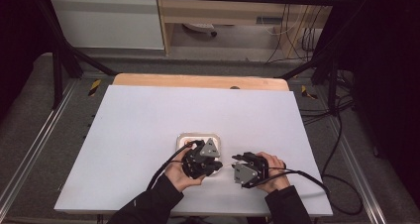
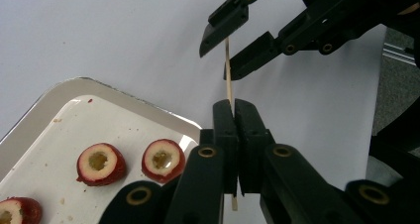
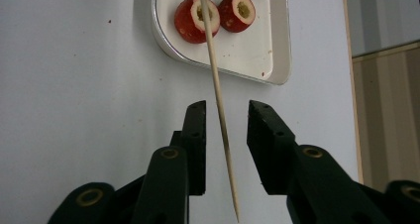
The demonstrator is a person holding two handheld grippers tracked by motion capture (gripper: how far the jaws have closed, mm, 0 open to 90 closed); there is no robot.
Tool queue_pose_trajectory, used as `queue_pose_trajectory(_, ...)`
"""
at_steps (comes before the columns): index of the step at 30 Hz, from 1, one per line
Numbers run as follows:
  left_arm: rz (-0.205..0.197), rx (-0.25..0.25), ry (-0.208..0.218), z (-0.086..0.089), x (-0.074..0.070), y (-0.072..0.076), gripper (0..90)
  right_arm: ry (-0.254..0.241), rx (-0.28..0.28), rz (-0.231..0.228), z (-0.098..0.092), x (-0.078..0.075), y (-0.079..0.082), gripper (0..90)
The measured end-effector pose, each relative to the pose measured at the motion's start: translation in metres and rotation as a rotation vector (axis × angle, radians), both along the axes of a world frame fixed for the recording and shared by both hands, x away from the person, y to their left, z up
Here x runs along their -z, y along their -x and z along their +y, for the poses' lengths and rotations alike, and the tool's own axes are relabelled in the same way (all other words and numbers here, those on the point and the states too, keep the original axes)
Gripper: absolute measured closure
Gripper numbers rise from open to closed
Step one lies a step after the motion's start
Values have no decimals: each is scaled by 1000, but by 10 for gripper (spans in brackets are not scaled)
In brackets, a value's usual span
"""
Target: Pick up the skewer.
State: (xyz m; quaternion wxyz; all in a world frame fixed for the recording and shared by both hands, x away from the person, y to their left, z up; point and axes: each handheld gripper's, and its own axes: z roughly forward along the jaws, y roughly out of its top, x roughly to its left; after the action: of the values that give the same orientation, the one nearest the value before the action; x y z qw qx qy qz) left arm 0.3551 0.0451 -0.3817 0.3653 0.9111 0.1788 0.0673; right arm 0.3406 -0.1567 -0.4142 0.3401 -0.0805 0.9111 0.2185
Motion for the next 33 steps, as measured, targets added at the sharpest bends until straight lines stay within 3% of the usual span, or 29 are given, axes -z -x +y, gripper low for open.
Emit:
queue_pose_trajectory(10, 5, 8, -1, 1, 1, 0, 885, 49, -54, -19, 0, 2, 0, 857)
queue_pose_trajectory(12, 6, 8, -3, 1, 2, 0, 885, 80, -75, -38, 1, 2, 1, 881)
queue_pose_trajectory(18, 23, 4, 1, 1, 3, -2, 880, 123, -102, -58, 2, 2, 2, 891)
queue_pose_trajectory(19, 27, 6, -2, 2, 3, -2, 871, 129, -105, -65, 2, 1, 2, 891)
queue_pose_trajectory(21, 30, -6, -5, 3, 2, -5, 754, 143, -113, -79, 3, 0, 3, 891)
queue_pose_trajectory(23, 44, -15, -15, 4, 1, -7, 728, 145, -121, -89, 4, 0, 3, 891)
queue_pose_trajectory(24, 68, -13, -18, 4, 1, -8, 690, 155, -122, -106, 6, -1, 3, 891)
queue_pose_trajectory(27, 140, -17, -83, 1, 2, -13, 658, 173, -128, -122, 8, -2, 3, 890)
queue_pose_trajectory(33, 163, -25, -157, -7, 6, -17, 727, 227, -160, -160, 18, -3, 2, 890)
